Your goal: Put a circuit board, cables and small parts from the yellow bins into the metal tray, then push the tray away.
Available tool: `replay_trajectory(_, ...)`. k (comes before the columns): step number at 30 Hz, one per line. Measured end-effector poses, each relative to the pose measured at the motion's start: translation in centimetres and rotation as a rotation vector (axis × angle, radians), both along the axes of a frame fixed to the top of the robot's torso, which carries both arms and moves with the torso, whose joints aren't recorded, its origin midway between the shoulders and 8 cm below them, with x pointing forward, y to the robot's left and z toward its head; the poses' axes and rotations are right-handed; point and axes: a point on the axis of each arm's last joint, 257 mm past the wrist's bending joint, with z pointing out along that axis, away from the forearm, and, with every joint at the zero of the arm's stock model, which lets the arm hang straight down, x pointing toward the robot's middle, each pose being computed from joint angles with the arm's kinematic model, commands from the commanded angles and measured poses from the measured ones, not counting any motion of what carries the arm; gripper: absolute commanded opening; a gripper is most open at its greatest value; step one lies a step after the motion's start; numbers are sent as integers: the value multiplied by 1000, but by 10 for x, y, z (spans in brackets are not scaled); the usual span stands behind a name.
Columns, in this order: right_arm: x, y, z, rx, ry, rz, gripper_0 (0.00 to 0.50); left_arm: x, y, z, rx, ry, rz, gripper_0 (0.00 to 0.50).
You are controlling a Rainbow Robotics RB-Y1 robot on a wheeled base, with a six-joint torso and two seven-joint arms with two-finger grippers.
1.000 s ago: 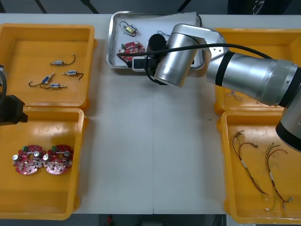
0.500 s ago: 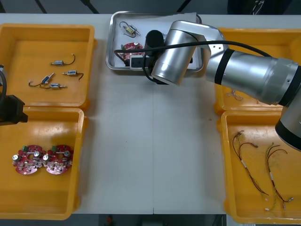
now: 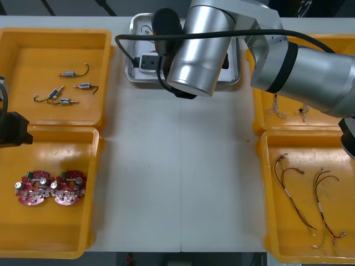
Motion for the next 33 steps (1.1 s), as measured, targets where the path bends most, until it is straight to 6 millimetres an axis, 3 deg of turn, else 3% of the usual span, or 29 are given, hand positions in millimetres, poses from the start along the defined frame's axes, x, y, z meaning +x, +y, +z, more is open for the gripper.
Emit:
replay_trajectory(5, -27, -9, 17, 88, 20, -45, 500, 0, 0, 0, 0, 0, 0, 500)
replay_trajectory(9, -46, -28, 25, 224, 66, -124, 500, 0, 0, 0, 0, 0, 0, 500)
replay_trajectory(17, -74, -85, 23, 462, 212, -327, 500, 0, 0, 0, 0, 0, 0, 500)
replay_trajectory(33, -98, -205, 22, 773, 340, -793, 500, 0, 0, 0, 0, 0, -1, 500)
